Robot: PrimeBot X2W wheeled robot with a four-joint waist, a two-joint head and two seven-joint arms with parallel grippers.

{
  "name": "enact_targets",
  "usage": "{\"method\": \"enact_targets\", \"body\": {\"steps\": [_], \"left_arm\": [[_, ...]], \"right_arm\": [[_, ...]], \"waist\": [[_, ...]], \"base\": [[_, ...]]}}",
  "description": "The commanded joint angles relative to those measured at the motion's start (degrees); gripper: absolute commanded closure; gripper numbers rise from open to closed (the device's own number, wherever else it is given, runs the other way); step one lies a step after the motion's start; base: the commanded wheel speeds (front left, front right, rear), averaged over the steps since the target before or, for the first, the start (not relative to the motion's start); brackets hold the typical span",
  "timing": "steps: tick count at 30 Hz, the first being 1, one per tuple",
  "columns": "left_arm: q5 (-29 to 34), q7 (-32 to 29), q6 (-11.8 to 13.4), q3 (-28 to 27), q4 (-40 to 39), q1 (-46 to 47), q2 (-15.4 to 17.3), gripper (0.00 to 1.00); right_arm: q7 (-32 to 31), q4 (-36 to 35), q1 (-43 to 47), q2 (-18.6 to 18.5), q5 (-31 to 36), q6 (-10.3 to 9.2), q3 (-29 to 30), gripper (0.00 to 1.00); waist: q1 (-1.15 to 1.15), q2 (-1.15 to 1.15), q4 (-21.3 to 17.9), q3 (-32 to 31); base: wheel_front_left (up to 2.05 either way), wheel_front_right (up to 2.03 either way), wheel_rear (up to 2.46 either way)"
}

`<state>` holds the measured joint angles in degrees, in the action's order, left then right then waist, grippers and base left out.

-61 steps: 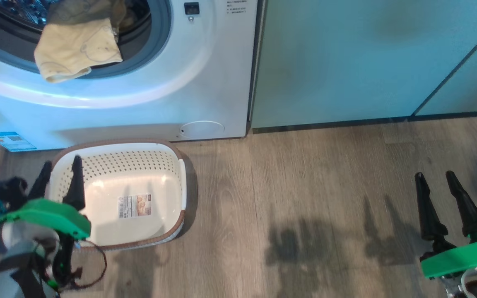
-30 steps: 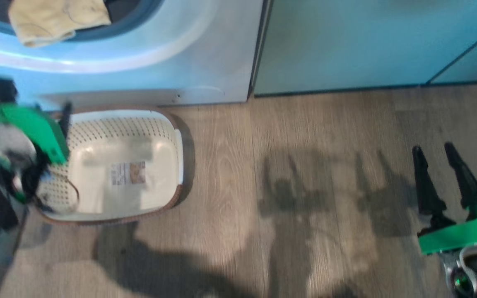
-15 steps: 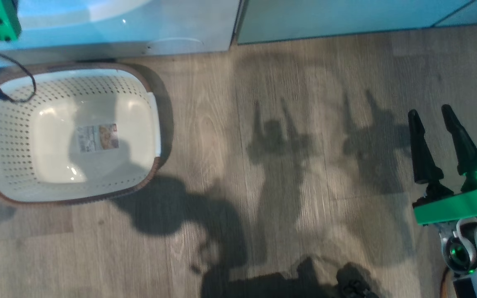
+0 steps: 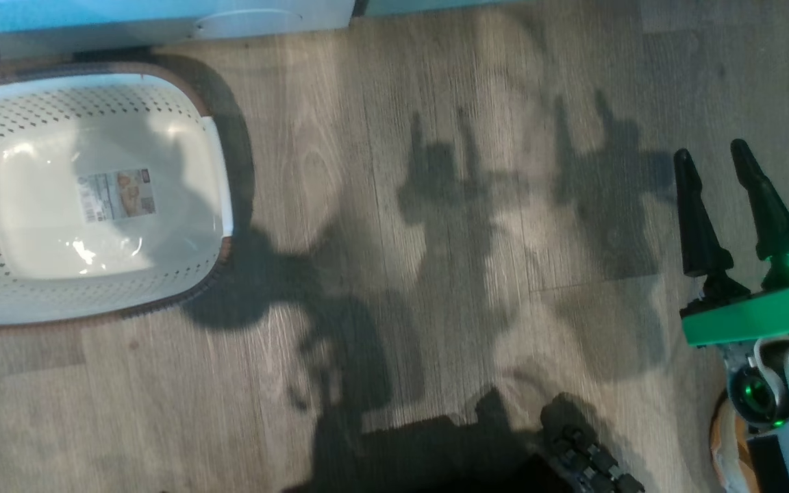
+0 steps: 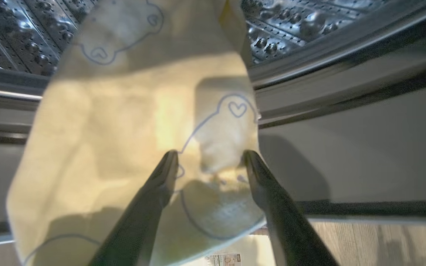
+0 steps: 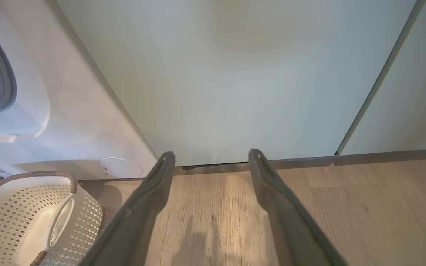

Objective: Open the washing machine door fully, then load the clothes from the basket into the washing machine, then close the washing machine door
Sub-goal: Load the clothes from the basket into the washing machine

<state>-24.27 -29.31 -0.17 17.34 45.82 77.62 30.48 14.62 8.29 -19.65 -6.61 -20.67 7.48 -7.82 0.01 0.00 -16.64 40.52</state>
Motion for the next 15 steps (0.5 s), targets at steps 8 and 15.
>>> {"method": "enact_targets", "body": {"steps": [8, 15], "left_arm": [[1.9, -0.7, -0.5, 1.4, 5.0, 4.9, 2.6, 0.0], [2.4, 2.0, -1.6, 2.3, 9.1, 6.2, 2.8, 1.0]], "right_arm": [[0.4, -1.3, -0.4, 0.1, -0.4, 0.01, -1.1, 0.0], [0.4, -1.1, -0.7, 0.2, -0.4, 0.01, -1.0, 0.0]], "waist": [[-0.01, 0.0, -0.7, 1.6], [-0.01, 0.0, -0.6, 1.7]], "base": [[0.0, 0.0, 0.0], [0.0, 0.0, 0.0]]}}
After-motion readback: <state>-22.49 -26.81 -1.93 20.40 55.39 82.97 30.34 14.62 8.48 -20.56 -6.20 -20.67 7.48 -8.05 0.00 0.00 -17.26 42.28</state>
